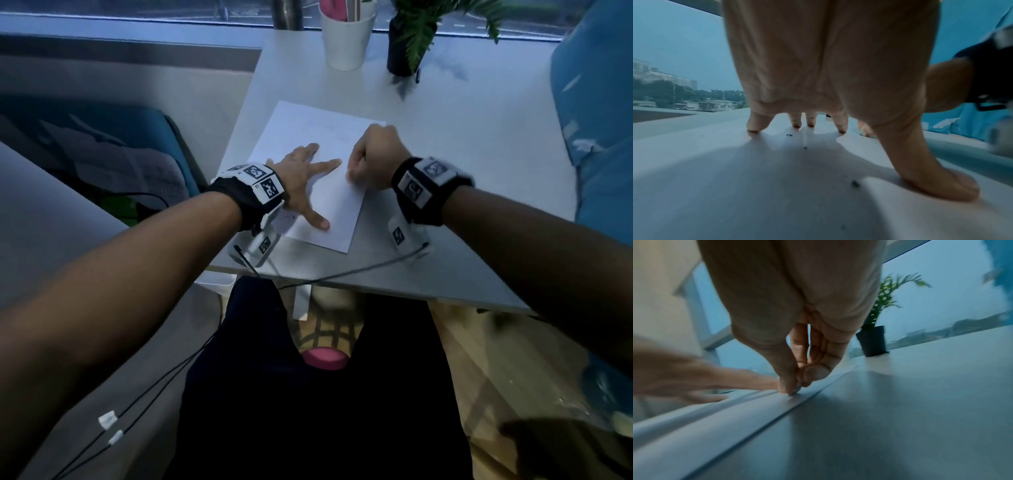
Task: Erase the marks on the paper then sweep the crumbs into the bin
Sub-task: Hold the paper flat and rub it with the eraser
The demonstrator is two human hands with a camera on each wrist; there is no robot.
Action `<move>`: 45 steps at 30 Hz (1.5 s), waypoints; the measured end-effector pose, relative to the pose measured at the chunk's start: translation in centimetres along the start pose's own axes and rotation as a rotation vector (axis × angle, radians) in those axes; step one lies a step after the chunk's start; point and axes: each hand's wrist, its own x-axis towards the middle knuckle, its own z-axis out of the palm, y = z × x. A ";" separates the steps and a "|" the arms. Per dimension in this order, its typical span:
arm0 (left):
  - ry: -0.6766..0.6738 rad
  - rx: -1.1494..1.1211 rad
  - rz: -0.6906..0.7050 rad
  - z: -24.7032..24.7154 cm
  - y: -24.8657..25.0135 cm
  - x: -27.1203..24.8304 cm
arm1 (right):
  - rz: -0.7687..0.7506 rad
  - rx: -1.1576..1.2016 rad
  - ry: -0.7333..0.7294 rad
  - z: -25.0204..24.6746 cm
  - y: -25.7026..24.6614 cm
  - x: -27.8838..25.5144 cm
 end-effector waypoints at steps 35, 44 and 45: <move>0.006 0.062 0.352 2.9 2.7 -1.3 | 0.141 -0.176 -0.143 -1.2 3.3 -1.6; 0.032 0.014 0.072 0.8 0.5 2.5 | 0.137 -0.060 0.025 -0.8 1.5 0.5; 0.024 0.023 0.055 0.7 0.4 2.8 | 0.131 -0.036 0.028 -1.1 1.1 0.9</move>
